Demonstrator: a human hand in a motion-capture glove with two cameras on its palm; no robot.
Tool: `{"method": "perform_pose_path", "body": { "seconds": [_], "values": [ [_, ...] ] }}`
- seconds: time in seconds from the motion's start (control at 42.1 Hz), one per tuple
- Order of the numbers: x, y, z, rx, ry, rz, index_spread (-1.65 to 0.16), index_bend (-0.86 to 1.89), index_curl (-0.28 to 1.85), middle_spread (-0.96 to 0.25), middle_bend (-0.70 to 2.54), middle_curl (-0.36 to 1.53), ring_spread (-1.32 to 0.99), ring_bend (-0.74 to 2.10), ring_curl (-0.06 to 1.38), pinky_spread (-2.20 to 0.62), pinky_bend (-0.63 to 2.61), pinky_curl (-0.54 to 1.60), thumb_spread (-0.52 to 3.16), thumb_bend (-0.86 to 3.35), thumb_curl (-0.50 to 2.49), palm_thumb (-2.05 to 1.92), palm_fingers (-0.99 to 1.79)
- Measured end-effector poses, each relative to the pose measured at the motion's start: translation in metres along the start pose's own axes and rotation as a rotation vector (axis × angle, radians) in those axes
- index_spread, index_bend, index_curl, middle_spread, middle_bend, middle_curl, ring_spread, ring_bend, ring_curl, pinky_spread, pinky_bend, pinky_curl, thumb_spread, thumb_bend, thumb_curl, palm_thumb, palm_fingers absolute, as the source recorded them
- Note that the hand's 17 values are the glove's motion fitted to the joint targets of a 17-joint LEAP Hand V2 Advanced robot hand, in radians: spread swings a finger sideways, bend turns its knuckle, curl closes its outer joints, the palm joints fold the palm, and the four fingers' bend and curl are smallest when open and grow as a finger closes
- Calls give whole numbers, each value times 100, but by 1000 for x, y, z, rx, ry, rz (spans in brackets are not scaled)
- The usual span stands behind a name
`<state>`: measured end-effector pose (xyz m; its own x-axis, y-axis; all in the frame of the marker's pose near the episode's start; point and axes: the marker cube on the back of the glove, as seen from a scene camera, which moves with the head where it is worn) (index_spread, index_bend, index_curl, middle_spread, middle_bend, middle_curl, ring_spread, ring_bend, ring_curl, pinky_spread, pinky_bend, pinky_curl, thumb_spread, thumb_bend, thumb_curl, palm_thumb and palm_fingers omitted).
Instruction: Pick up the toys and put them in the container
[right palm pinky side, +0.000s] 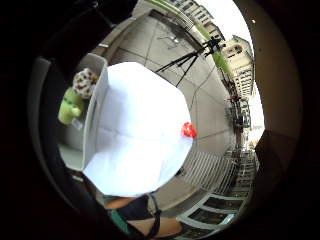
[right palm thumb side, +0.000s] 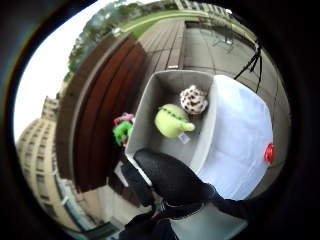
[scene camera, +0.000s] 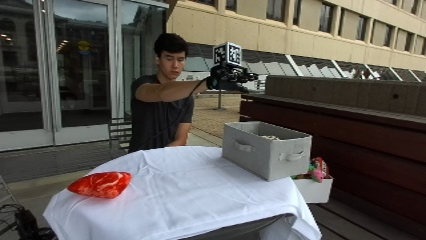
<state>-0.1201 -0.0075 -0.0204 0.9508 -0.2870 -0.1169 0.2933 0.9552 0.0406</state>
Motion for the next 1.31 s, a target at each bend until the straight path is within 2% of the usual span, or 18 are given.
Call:
{"method": "perform_pose_path", "body": {
  "seconds": [0.285, 0.475, 0.689, 0.784, 0.903, 0.974, 1.117, 1.307],
  "values": [
    [164, 33, 16, -6, 18, 186, -31, 13, 15, -6, 27, 43, -18, 42, 27, -11, 85, 29, 97, -10, 28, -13, -19],
    [277, 59, 36, -14, 41, 316, -31, 12, 17, -6, 22, 42, -22, 32, 26, -14, 77, 27, 98, -9, 24, -12, -17],
    [364, 96, 72, -63, 44, 415, -30, 11, 17, -6, 19, 41, -24, 26, 26, -12, 73, 27, 98, -9, 22, -12, -15],
    [390, 116, 92, -208, 0, 408, -31, 11, 17, -7, 18, 41, -24, 24, 26, -9, 73, 28, 98, -9, 21, -12, -15],
    [418, 114, 138, -95, 3, 437, -31, 10, 17, -8, 17, 40, -23, 21, 27, -5, 73, 28, 96, -9, 20, -11, -15],
    [430, 118, 162, -110, -13, 413, -31, 10, 17, -8, 18, 39, -21, 20, 27, -3, 73, 28, 95, -9, 20, -12, -16],
    [445, 121, 212, -125, -75, 526, -32, 11, 18, -8, 16, 38, -17, 16, 27, 1, 73, 29, 92, -9, 20, -11, -19],
    [457, 136, 270, -236, -99, 476, -33, 11, 19, -6, 15, 36, -12, 15, 25, 3, 73, 30, 88, -8, 20, -9, -21]
  ]
}}
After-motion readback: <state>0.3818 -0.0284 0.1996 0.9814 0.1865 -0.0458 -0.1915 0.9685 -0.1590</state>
